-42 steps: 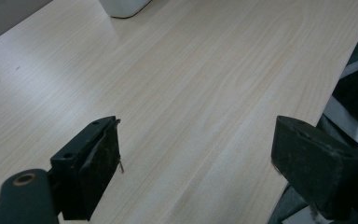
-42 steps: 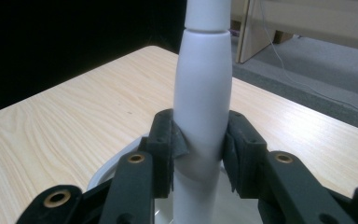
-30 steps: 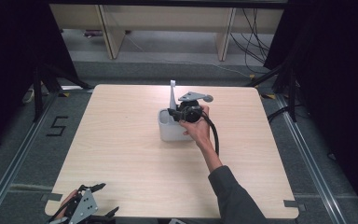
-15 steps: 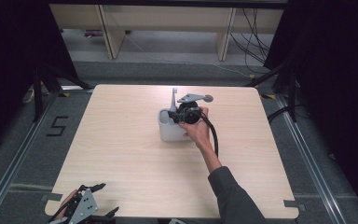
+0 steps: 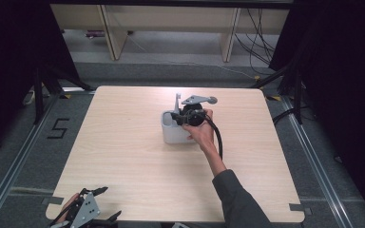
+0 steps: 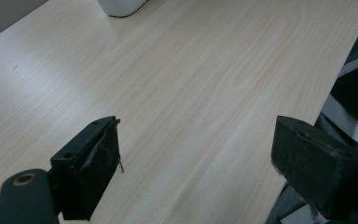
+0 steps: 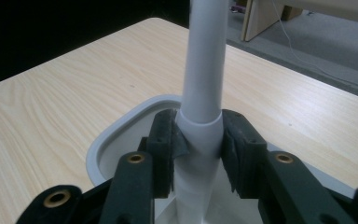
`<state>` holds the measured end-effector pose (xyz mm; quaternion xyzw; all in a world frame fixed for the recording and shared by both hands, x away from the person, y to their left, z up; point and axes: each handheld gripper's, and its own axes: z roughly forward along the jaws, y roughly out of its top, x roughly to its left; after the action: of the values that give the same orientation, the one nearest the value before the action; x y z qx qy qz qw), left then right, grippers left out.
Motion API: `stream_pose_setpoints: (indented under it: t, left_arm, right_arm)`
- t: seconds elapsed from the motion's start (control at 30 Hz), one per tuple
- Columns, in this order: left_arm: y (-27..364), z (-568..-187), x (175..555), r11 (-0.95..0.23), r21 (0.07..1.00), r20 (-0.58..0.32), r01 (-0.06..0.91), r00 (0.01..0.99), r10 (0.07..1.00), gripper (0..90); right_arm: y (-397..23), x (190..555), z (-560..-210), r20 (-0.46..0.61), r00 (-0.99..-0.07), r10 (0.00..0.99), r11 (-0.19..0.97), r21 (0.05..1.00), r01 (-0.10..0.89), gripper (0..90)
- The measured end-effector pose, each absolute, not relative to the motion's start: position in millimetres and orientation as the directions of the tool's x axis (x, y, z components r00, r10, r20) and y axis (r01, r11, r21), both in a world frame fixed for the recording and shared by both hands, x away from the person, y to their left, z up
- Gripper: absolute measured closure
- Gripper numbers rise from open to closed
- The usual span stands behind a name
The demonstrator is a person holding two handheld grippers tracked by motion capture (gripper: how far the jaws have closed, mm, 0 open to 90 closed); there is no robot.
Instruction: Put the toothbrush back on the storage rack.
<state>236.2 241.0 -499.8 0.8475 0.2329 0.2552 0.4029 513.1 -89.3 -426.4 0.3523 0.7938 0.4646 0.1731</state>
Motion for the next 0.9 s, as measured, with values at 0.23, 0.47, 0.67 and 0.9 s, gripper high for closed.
stream_pose_setpoints:
  t: [0.23, 0.47, 0.67, 0.9]
  left_arm:
    - [241.0, -499.8, 236.2, -0.567, 0.802, 0.245, 0.189, 0.761, 0.601, 14.9]
    - [241.2, -499.4, 236.4, -0.575, 0.796, 0.245, 0.192, 0.765, 0.595, 14.9]
    - [241.3, -499.3, 236.3, -0.574, 0.796, 0.246, 0.193, 0.763, 0.597, 14.9]
    - [241.1, -499.3, 236.1, -0.572, 0.798, 0.245, 0.192, 0.762, 0.599, 14.9]
  right_arm:
    - [-90.2, 513.1, -425.7, 0.05, -0.695, 0.717, 0.313, 0.868, 0.386, 52.9]
    - [-88.5, 508.6, -422.2, 0.075, -0.677, 0.732, 0.279, 0.874, 0.398, 42.0]
    - [-91.3, 507.1, -418.3, 0.045, -0.683, 0.729, 0.3, 0.876, 0.378, 39.4]
    - [-94.4, 501.7, -414.0, 0.068, -0.672, 0.738, 0.284, 0.871, 0.401, 36.9]
